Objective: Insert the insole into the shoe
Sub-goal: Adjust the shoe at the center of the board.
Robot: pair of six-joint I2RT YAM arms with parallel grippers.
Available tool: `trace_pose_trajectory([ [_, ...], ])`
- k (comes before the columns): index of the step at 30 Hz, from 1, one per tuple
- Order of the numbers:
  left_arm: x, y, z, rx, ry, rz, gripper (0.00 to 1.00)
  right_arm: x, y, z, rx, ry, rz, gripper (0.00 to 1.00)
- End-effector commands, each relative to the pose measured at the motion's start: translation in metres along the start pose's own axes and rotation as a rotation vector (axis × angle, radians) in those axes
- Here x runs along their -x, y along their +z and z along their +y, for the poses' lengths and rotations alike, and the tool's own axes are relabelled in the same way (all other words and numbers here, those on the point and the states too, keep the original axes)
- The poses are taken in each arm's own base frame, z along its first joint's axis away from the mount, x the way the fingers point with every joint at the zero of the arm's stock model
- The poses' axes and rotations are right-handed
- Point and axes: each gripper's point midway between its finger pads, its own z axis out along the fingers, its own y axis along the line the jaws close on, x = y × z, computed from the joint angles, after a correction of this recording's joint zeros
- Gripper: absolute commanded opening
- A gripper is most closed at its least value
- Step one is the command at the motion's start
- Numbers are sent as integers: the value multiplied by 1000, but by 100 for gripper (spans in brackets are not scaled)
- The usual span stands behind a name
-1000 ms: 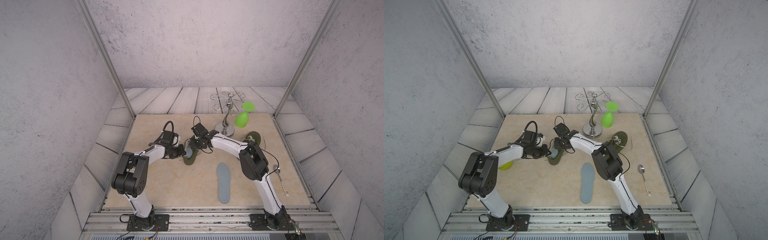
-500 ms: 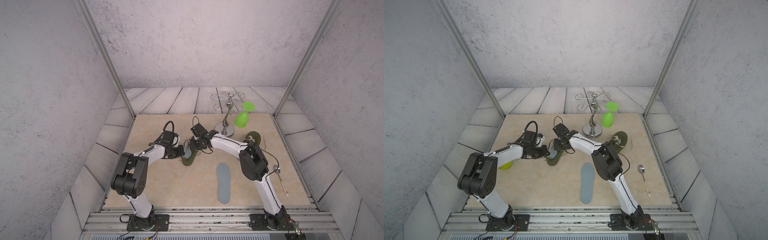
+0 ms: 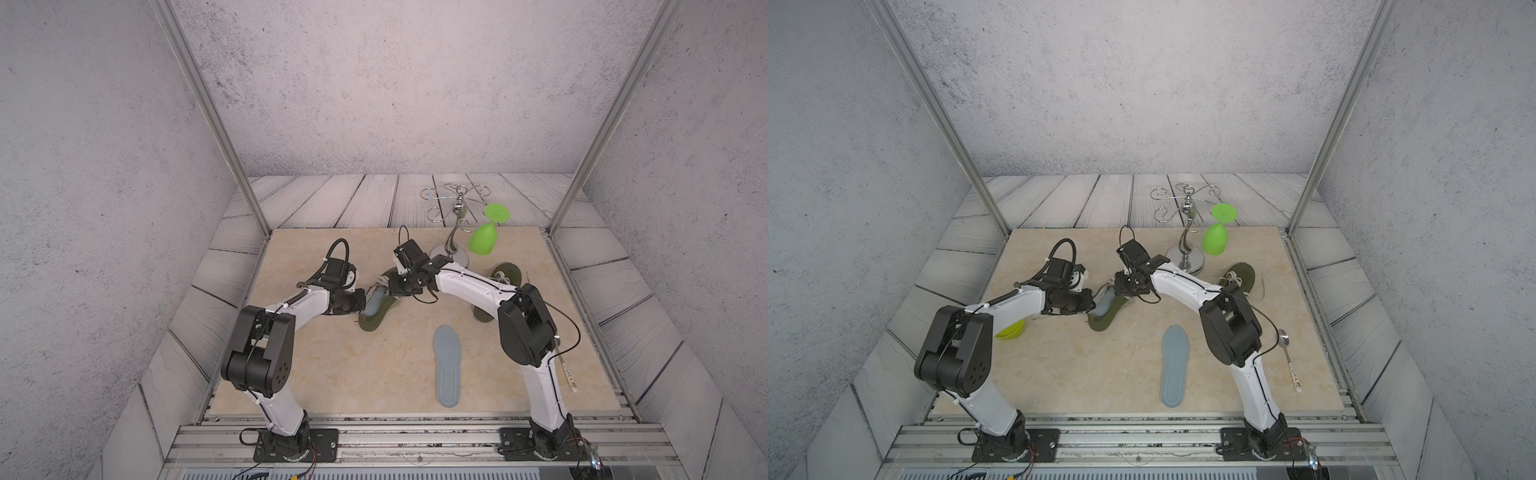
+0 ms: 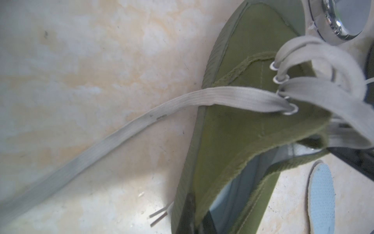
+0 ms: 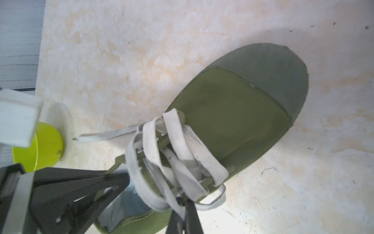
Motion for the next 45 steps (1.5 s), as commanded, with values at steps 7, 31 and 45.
trace_pose_trajectory([
  [7,23,-20,1,59,76,-71,0,11,-29,-8,-2,-38,10,0],
  [31,25,-15,-33,-160,90,-71,0,5,-39,18,-158,-411,13,36],
  [45,23,-11,-33,-168,90,-62,0,1,-12,41,-158,-536,70,36],
])
